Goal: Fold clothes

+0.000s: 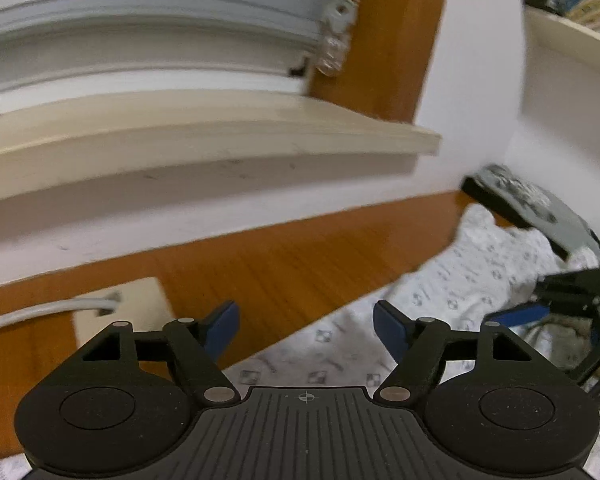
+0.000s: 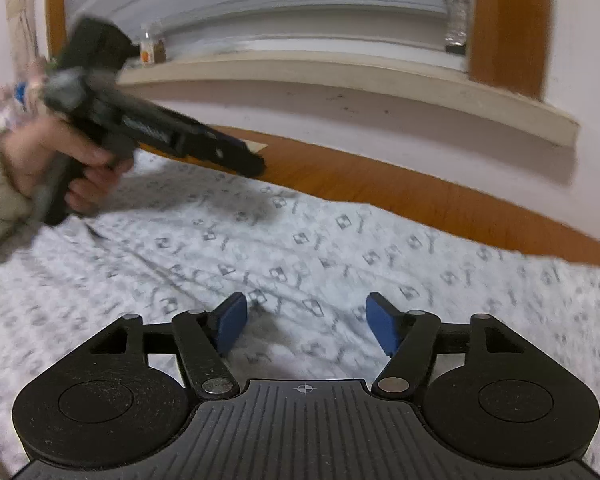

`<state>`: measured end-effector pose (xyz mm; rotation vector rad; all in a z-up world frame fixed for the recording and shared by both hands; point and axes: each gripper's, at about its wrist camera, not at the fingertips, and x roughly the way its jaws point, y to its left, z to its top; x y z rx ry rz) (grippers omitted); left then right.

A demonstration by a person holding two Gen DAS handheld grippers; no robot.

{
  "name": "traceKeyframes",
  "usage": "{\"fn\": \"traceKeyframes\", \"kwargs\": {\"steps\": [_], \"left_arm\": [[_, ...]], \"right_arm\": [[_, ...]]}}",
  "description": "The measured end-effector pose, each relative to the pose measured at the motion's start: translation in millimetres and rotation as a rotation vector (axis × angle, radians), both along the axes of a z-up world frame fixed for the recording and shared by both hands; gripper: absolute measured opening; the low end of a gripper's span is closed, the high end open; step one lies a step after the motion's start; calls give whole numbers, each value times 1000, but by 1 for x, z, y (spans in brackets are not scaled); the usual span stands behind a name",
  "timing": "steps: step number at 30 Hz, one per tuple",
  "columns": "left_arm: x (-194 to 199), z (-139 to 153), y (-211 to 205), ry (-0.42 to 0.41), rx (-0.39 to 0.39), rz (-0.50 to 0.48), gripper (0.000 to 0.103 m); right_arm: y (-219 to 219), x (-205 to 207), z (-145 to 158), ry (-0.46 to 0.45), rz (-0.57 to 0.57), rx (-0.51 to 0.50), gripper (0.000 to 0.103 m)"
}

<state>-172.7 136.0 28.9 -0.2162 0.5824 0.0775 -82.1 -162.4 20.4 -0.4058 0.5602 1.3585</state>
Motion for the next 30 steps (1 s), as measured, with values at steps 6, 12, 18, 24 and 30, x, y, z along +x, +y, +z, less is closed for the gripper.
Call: {"fn": "traceKeyframes", "kwargs": {"steps": [6,12,18,24,30], "left_arm": [[1,-10,7,20,-70,-58,82],[1,-9,6,23,-65,-53,82],[2,-8,6,24,-64,-47,82],[0,-9,8,20,-80,-45,84],[-1,-8,7,23,-74,-47,86]], "right_arm": [[-63,26,26,-20,-126,65,69],[-86,111,44,-69,-378,34,49],[-64,165,32,25,-445,16,46],[-40,201,25,137,-459,48,11],[-30,219,21,153,-504,62,6]]}}
